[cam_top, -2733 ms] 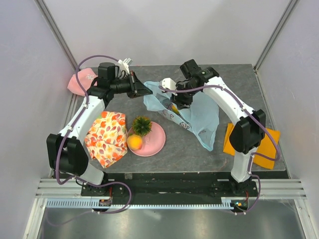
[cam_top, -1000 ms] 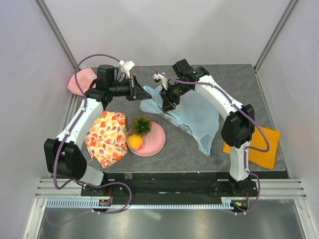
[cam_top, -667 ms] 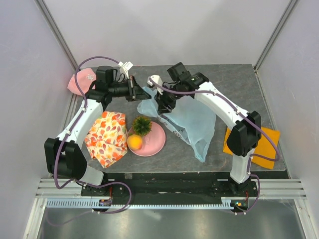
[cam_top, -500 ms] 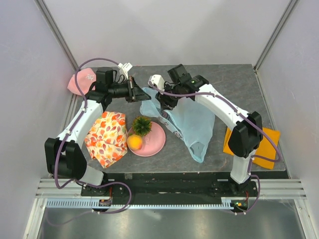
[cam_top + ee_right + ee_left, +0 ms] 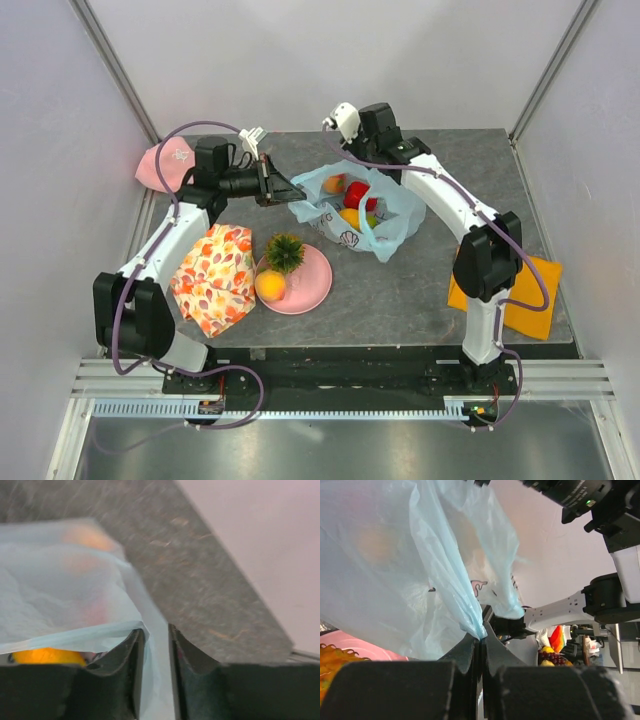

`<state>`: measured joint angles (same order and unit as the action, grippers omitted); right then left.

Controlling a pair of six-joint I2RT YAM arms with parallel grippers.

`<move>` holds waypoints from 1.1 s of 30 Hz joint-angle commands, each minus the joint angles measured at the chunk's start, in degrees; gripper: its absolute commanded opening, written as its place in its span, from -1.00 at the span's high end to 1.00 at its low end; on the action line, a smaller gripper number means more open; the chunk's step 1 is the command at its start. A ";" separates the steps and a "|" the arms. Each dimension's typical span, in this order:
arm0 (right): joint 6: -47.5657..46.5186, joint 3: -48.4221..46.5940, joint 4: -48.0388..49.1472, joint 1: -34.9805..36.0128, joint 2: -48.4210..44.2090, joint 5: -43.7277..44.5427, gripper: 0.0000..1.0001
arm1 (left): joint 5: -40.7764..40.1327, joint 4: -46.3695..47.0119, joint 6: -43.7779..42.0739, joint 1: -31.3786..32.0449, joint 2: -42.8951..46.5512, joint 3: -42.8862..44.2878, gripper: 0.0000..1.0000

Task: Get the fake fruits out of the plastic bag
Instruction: Adjust the plastic bag at the center of the board.

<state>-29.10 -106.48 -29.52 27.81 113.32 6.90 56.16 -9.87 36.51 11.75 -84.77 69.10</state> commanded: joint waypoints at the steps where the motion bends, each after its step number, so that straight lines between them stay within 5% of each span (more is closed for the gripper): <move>1: -4.64 -4.70 6.75 -1.97 -1.07 11.12 0.22 | 5.71 6.18 4.88 -0.50 0.22 2.97 0.97; 8: -2.54 -7.34 1.32 -1.10 -8.36 1.39 -0.11 | 3.78 5.65 5.06 -0.50 -1.53 4.99 0.97; 14: -0.26 -5.51 -8.69 -0.48 -15.84 -29.26 -0.12 | 3.34 5.56 5.15 -0.50 -3.12 7.10 0.97; 21: -2.71 -0.05 -17.76 0.31 -13.13 -38.97 0.27 | 3.16 5.65 5.24 -0.50 -3.29 6.84 0.97; 33: -3.60 -1.19 -20.41 2.68 -4.52 -39.60 0.32 | 2.90 5.56 5.15 -0.50 -3.29 6.40 0.97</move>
<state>-31.79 -107.46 -50.54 29.41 107.61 -30.48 57.67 -5.85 40.14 11.60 -88.16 74.02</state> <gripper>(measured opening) 0.338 0.034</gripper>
